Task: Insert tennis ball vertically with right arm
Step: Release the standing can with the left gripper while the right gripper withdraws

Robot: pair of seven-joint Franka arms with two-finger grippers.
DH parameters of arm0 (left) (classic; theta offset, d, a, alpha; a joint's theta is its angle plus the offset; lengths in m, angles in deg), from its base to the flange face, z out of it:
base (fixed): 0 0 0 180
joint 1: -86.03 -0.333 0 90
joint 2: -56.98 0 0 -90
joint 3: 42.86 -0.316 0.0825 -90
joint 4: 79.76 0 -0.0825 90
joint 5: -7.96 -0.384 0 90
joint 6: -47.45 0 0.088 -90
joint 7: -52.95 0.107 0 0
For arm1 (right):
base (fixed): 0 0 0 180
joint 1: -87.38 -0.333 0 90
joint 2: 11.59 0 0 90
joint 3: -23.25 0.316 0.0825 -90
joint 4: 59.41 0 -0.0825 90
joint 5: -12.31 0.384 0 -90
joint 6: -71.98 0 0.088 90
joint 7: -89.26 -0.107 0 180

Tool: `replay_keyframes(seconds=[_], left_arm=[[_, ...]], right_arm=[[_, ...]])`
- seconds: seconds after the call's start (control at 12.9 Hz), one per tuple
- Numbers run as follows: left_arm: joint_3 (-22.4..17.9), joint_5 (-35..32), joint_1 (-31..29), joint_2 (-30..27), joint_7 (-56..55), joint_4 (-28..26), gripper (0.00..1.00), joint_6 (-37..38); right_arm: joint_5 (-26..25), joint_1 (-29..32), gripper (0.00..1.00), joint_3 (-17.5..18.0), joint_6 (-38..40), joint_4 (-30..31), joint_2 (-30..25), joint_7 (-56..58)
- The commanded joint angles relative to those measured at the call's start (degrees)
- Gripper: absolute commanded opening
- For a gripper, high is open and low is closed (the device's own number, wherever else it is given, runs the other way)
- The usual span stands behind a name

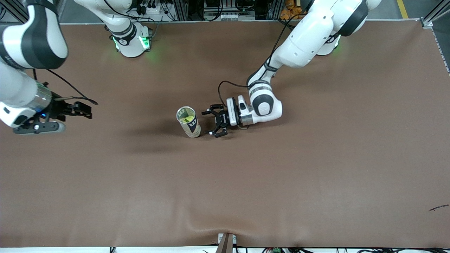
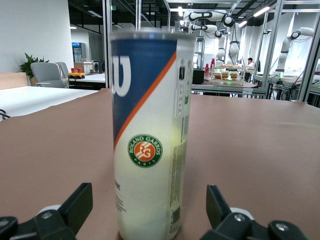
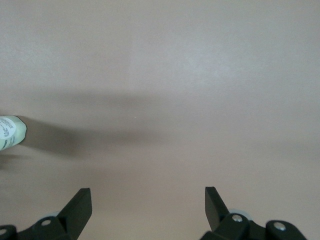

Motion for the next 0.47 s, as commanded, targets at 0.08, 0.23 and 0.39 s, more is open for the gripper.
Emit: replay_keyframes(seconds=[0.08,0.23,0.39], left_arm=[[0.99,-7.29,-5.45,-7.79,0.21,-9.62,1.0,1.39],[0.91,-13.26,-7.74,-10.08,-4.35,-11.74,1.0,2.0],[0.99,-20.98,-10.9,-10.79,-8.66,-12.1,1.0,2.09]], right_arm=[[3.63,-3.71,1.0,-6.73,7.46,-4.92,-2.58,1.96],[3.81,-4.42,1.0,-8.32,12.38,-9.5,-2.58,1.69],[3.99,-4.86,1.0,-9.9,15.99,-12.67,-2.58,-0.31]])
